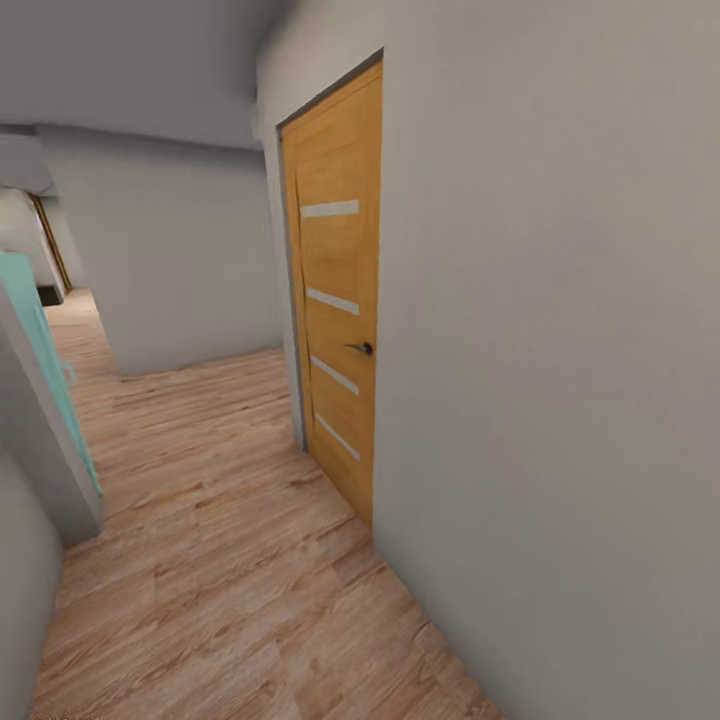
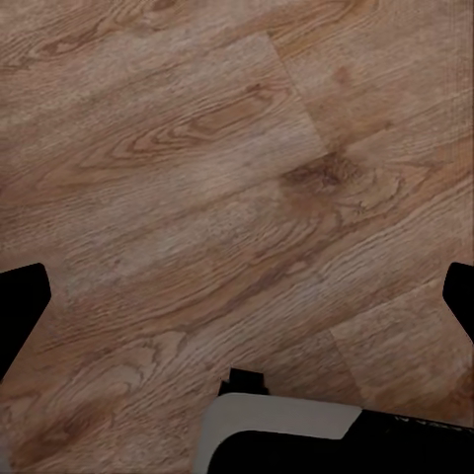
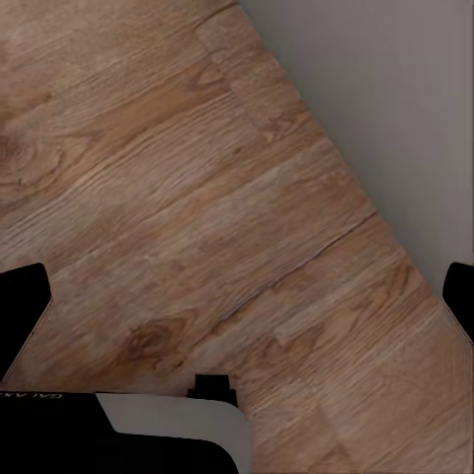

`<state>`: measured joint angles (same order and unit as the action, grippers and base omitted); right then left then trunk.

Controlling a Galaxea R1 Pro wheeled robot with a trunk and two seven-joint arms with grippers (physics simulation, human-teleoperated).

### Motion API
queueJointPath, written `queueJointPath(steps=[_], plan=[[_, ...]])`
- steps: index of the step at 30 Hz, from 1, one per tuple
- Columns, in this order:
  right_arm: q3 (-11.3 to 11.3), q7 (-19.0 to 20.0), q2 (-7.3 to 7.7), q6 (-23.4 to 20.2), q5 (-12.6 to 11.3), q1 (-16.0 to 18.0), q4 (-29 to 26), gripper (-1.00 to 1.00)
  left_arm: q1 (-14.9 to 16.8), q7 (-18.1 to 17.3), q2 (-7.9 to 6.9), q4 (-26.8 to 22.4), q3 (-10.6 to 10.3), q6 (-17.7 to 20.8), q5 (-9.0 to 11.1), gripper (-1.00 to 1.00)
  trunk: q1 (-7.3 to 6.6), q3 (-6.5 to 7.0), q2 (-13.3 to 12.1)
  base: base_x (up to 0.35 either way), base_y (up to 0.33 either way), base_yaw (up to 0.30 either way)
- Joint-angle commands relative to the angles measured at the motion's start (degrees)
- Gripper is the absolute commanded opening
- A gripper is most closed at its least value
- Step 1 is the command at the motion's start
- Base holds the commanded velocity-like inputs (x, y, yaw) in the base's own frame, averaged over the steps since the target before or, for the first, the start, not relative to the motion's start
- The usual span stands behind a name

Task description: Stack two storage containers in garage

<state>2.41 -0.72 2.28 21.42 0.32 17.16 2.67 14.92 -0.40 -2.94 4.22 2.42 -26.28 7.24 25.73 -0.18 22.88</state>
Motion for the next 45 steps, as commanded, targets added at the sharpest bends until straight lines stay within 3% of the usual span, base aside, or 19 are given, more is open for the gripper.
queueJointPath(steps=[1, 45], plan=[[0.2, -0.1, 0.01, 0.4, 0.0, 0.1, 0.2, 1.0, 0.1, 0.0, 0.05, 0.3, 0.2, -0.4, 0.1, 1.0, 0.05, -0.02, 0.0, 0.325, 0.0, 0.299], [0.3, -0.1, 0.01, 0.4, 0.0, 0.1, 0.2, 1.0, 0.1, -0.4, 0.53, -0.1, 0.1, -1.0, -0.1, 1.0, 0.05, -0.02, 0.0, 0.325, 0.0, 0.299]])
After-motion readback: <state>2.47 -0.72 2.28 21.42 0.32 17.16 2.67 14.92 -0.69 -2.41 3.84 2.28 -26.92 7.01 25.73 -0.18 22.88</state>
